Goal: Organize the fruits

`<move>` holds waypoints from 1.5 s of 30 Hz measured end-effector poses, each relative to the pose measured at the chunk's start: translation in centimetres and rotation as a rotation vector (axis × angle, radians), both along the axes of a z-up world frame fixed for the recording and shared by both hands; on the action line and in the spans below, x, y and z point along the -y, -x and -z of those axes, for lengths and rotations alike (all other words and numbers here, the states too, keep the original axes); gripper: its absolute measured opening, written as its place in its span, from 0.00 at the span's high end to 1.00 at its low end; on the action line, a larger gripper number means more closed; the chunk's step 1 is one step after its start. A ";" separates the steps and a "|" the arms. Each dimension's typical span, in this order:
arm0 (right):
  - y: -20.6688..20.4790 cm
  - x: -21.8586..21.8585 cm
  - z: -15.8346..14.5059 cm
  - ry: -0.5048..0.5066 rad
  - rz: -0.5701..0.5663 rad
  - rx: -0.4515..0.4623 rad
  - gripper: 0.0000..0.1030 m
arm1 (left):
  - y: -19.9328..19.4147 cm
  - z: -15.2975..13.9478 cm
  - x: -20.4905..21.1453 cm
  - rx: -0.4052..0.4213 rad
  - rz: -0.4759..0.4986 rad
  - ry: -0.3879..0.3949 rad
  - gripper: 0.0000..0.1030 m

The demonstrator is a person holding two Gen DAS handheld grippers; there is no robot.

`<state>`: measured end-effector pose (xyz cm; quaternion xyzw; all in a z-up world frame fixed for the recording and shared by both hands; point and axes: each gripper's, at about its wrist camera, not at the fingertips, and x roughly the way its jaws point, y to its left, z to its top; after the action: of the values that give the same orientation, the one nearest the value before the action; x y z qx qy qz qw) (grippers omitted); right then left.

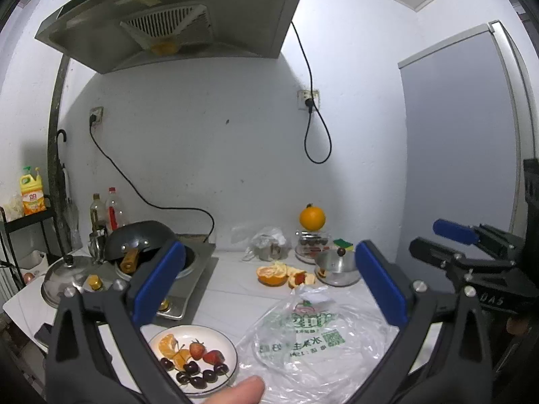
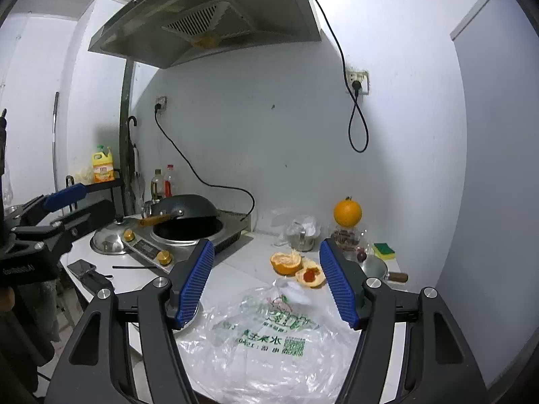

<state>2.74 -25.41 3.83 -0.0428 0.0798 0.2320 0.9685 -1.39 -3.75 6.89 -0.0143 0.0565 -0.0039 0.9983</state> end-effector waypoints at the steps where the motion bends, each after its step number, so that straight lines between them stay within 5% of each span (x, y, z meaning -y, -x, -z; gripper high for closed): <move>1: -0.1 0.0 -0.2 0.000 -0.001 0.004 0.33 | -0.1 -0.1 0.0 0.003 -0.005 0.001 0.01; 45: -3.1 -0.8 -0.1 0.010 -0.031 0.000 0.33 | -2.6 0.6 -0.6 0.002 -0.043 0.002 0.01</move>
<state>5.89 -24.58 3.98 -0.0489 0.0802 0.2465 0.9646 1.24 -3.14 6.34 -0.0165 0.0554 0.0175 0.9982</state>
